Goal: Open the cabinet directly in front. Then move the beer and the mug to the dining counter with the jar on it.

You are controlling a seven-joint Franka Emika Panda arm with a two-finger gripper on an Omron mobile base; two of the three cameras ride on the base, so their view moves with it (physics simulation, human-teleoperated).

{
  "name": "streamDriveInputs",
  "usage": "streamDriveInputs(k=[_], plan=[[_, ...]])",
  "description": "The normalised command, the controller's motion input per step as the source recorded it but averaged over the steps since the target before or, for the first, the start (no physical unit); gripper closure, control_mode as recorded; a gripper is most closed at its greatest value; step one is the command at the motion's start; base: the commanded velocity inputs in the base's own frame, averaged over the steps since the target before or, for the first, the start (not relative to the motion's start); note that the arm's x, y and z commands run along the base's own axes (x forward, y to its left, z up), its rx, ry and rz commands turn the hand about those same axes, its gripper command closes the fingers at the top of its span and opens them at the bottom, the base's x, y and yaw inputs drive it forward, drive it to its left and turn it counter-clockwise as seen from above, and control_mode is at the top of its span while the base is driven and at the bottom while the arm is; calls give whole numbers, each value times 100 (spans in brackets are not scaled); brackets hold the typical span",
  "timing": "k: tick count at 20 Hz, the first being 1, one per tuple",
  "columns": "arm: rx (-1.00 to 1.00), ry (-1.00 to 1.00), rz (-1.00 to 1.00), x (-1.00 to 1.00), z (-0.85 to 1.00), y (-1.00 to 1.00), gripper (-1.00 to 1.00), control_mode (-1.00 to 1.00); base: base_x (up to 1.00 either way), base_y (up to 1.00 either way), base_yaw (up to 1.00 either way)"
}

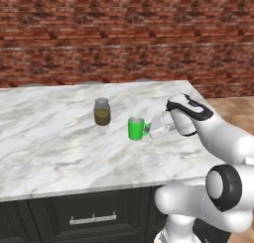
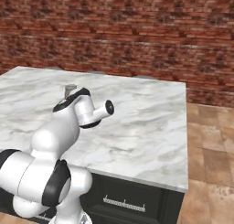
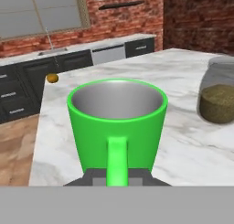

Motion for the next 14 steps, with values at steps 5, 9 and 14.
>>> streamDriveInputs(k=[5,9,14], plan=[[-2,0,0,50,-9,9,100,-100,0,0,0],[0,0,0,77,-14,0,100,-100,0,0,0],[0,0,0,64,-31,0,100,-100,0,0,0]])
